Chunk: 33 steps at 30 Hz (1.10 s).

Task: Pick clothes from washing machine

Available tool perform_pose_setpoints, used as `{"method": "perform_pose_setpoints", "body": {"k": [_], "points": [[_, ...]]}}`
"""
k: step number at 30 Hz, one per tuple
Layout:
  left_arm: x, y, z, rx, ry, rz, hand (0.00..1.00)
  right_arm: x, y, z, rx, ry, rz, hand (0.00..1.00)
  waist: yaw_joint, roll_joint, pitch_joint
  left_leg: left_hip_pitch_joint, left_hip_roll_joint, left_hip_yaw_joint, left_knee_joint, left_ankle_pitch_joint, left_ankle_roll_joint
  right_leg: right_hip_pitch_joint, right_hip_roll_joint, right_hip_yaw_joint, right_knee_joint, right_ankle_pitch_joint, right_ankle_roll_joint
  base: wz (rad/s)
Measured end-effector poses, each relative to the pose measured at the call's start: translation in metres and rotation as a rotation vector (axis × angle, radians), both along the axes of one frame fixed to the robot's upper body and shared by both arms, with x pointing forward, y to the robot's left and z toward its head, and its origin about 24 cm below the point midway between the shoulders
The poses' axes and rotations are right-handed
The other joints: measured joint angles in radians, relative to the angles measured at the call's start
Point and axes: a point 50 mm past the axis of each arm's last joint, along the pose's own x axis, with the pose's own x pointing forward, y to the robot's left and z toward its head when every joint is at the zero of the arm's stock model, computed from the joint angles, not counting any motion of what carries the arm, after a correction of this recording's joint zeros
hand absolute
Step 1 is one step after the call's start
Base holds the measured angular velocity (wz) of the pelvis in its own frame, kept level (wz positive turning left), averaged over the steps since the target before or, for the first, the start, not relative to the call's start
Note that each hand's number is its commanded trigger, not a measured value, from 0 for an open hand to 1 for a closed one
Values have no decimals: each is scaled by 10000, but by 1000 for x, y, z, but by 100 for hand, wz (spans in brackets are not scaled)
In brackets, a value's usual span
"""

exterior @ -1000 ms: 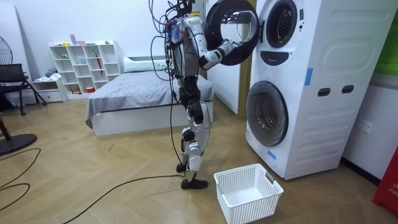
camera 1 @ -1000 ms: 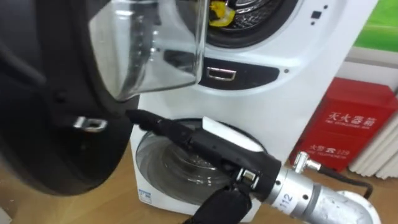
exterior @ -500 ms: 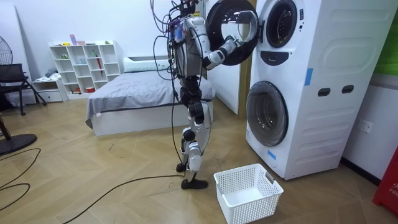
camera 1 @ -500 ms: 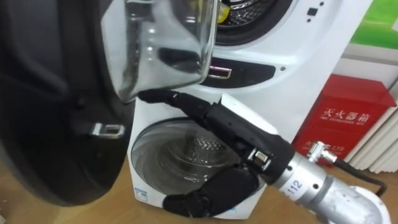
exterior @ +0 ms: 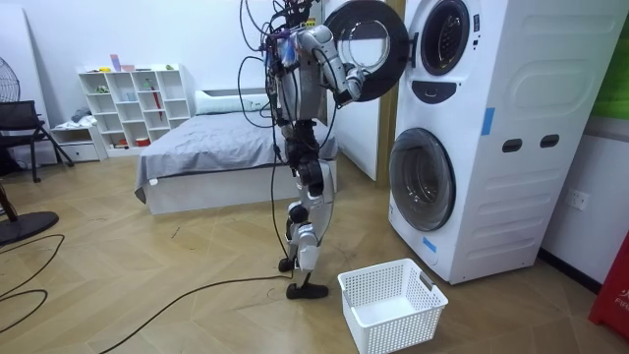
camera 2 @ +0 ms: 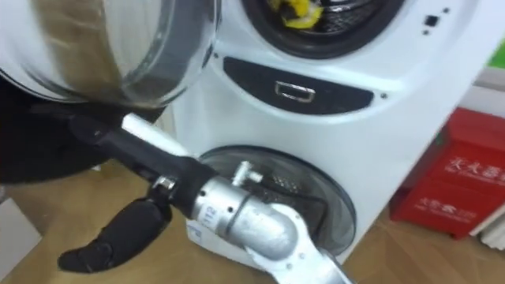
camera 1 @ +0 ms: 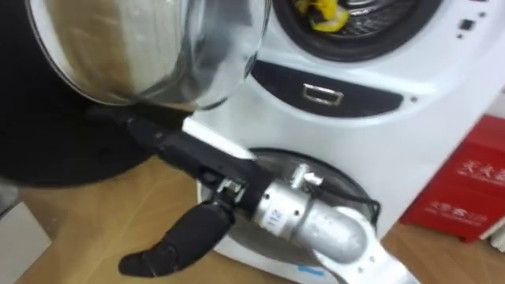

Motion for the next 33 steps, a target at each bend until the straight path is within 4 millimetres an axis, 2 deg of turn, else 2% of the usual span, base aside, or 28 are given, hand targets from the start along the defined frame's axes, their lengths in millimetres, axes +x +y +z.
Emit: {"method": "perform_pose_setpoints", "body": {"k": [6, 9, 14, 25, 27, 31, 33], "points": [[3, -1, 0, -22, -22, -55, 0, 0, 17, -6, -530, 21, 444, 0, 284, 142, 112, -120, -6, -64, 5, -8, 10, -54, -5, -59, -6, -12, 4, 3], [10, -8, 0, -88, -182, -327, 0, -2, 24, -4, -398, 80, 575, 0, 506, 137, 111, -260, -18, -72, 14, -7, 11, -177, -3, -31, 3, -5, 10, 0], [14, -12, 0, -144, -255, -485, 0, -7, 33, -2, -301, 50, 888, 0, 578, 134, 108, -260, -26, -109, 28, -6, 11, -154, -8, -64, 4, -4, 14, 1], [14, -11, 0, -70, -166, -422, 0, -3, 23, -8, -621, 47, 541, 0, 381, 166, 129, -216, -16, -134, 20, -21, 29, -54, -21, -175, 7, -3, 17, 3], [12, -10, 0, -42, -103, -419, 0, 0, 19, -9, -758, -19, 322, 0, 199, 167, 130, -226, -28, -219, 21, -31, 36, -33, -33, -281, 7, -4, 19, 13], [12, -10, 0, -37, -105, -379, 0, 5, 10, -11, -1046, -180, -62, 0, 69, 173, 125, -224, -25, -220, 51, -33, 36, -16, -28, -281, 13, -3, 18, 2], [9, -8, -1, -38, -73, -180, 0, 10, -1, -12, -1065, -138, -540, 0, -153, 199, 105, -227, -30, -231, 83, -32, 36, 5, -34, -315, 14, -1, 19, 2]]}}
